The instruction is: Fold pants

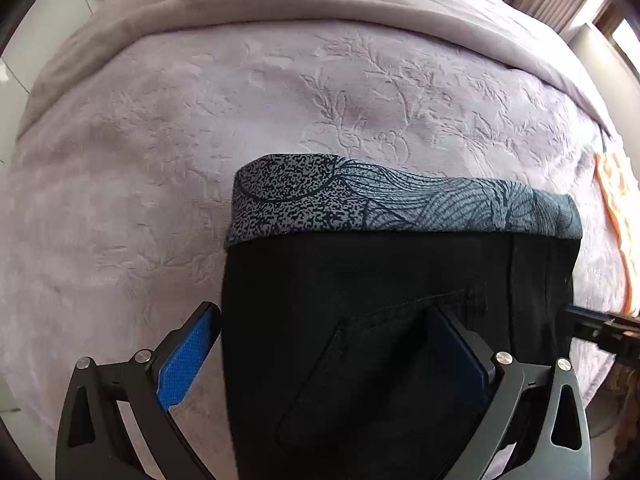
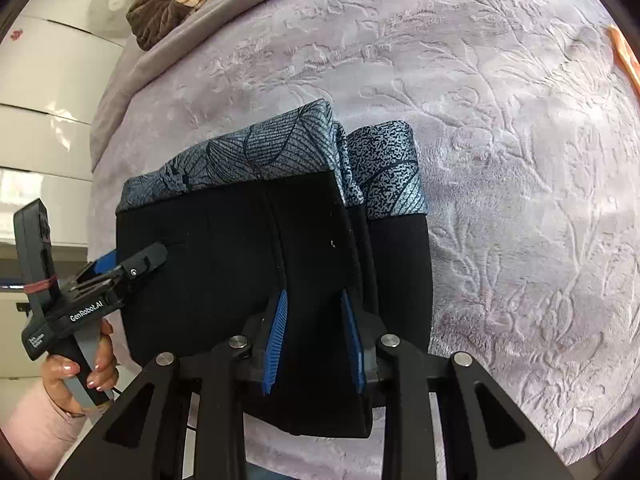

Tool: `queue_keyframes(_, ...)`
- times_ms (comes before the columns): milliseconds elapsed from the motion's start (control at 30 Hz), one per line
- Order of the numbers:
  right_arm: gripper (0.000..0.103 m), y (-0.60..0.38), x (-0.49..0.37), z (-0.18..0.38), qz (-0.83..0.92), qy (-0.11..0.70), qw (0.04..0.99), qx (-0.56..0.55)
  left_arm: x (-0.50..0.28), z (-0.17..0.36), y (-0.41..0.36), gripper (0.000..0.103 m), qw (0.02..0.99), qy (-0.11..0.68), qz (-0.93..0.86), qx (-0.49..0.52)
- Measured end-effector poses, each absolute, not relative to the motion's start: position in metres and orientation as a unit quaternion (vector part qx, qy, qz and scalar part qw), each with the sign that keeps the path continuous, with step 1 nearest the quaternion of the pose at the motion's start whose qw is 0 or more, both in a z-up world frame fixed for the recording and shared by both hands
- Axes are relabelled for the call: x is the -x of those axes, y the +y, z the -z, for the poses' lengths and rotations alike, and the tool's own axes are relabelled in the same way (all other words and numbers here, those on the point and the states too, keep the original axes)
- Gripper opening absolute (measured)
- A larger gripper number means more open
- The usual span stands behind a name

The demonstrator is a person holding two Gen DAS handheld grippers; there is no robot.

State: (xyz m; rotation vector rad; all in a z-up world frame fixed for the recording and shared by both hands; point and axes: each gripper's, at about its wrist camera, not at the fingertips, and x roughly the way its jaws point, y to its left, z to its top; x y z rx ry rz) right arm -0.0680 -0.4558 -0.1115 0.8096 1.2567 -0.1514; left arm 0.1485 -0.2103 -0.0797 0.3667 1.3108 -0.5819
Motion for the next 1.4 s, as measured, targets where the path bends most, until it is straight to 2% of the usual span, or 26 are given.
queue_keyframes(67, 0.035, -0.454, 0.071, 0.105, 0.072, 0.574, 0.731, -0.361, -0.137, 0.072, -0.21, 0.103, 0.743, 0.587, 0.254, -0.194)
queue_keyframes(200, 0.052, -0.449, 0.08, 0.094, 0.087, 0.577, 0.727, -0.361, -0.118, 0.057, -0.201, 0.103, 0.744, 0.589, 0.239, -0.207)
queue_keyframes(500, 0.075, -0.418, 0.095, 0.075, 0.112, 0.59, 0.726, -0.335, -0.104, 0.038, -0.179, 0.103, 0.738, 0.607, 0.225, -0.189)
queue_keyframes(667, 0.082, -0.398, 0.095, 0.065, 0.141, 0.593, 0.737, -0.291, -0.102, 0.032, -0.171, 0.103, 0.735, 0.609, 0.231, -0.189)
queue_keyframes(767, 0.089, -0.389, 0.094, 0.061, 0.162, 0.591, 0.74, -0.277, -0.099, 0.028, -0.169, 0.103, 0.737, 0.601, 0.236, -0.201)
queue_keyframes(933, 0.09, -0.376, 0.096, 0.049, 0.195, 0.59, 0.745, -0.241, -0.097, 0.022, -0.164, 0.103, 0.737, 0.596, 0.246, -0.205)
queue_keyframes(1400, 0.09, -0.37, 0.099, 0.036, 0.206, 0.596, 0.743, -0.225, -0.083, 0.004, -0.163, 0.103, 0.752, 0.583, 0.235, -0.2)
